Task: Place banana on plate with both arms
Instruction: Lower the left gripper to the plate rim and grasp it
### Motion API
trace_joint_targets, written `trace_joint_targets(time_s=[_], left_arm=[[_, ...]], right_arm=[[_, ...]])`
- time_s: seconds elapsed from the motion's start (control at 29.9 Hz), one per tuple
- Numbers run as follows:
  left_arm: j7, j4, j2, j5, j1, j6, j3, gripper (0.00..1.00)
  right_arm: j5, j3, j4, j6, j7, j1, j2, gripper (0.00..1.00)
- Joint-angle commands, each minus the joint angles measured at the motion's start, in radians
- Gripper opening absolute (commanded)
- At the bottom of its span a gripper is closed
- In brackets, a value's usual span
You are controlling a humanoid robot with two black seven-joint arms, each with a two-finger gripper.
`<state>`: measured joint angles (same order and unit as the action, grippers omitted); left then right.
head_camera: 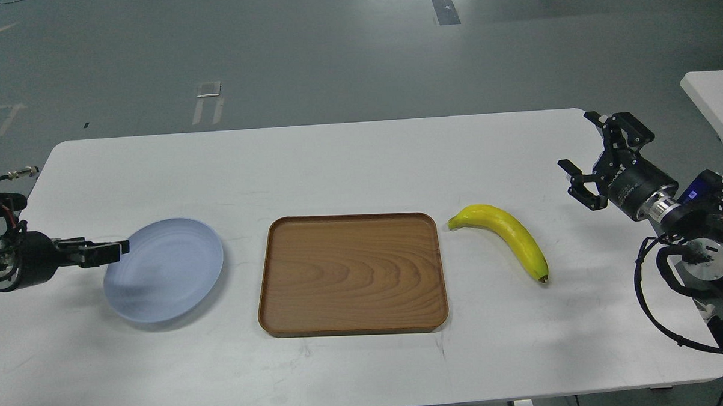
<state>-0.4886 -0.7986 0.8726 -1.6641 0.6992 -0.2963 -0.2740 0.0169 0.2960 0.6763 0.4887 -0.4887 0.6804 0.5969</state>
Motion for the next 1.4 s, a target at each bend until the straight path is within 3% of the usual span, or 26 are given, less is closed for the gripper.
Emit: trace_joint_targets(time_s=[0.0,0.3,0.43,0.5,0.57,0.6,1.14,1.37], left_arm=[[0.000,0.045,-0.023,0.004,-0.003,0.020,0.036,0.95],[0.000,0.061,-0.041,0.012,-0.024,0.026,0.073,0.81],[0.000,0.068,-0.050,0.032,-0.036,0.026,0.075,0.48],[0.000,0.068,-0.049,0.040,-0.037,0.026,0.075,0.41],[0.000,0.068,-0.049,0.049,-0.035,0.025,0.075,0.19],[0.000,0.068,-0.049,0.055,-0.035,0.025,0.075,0.00],[0.000,0.050,-0.050,0.191,0.008,0.020,0.073,0.00],[0.000,-0.010,-0.057,0.273,0.143,-0.105,0.073,0.00]], right_arm=[[0.000,0.000,0.000,0.000,0.000,-0.002,0.000,1.00],[0.000,0.000,0.000,0.000,0.000,-0.005,0.000,1.00],[0.000,0.000,0.000,0.000,0.000,-0.007,0.000,1.00],[0.000,0.000,0.000,0.000,0.000,-0.008,-0.002,1.00],[0.000,0.000,0.000,0.000,0.000,-0.008,0.000,1.00],[0.000,0.000,-0.001,0.000,0.000,-0.008,0.000,1.00],[0.000,0.000,-0.003,0.000,0.000,-0.008,0.000,1.00],[0.000,0.000,-0.001,0.000,0.000,-0.004,0.004,1.00]])
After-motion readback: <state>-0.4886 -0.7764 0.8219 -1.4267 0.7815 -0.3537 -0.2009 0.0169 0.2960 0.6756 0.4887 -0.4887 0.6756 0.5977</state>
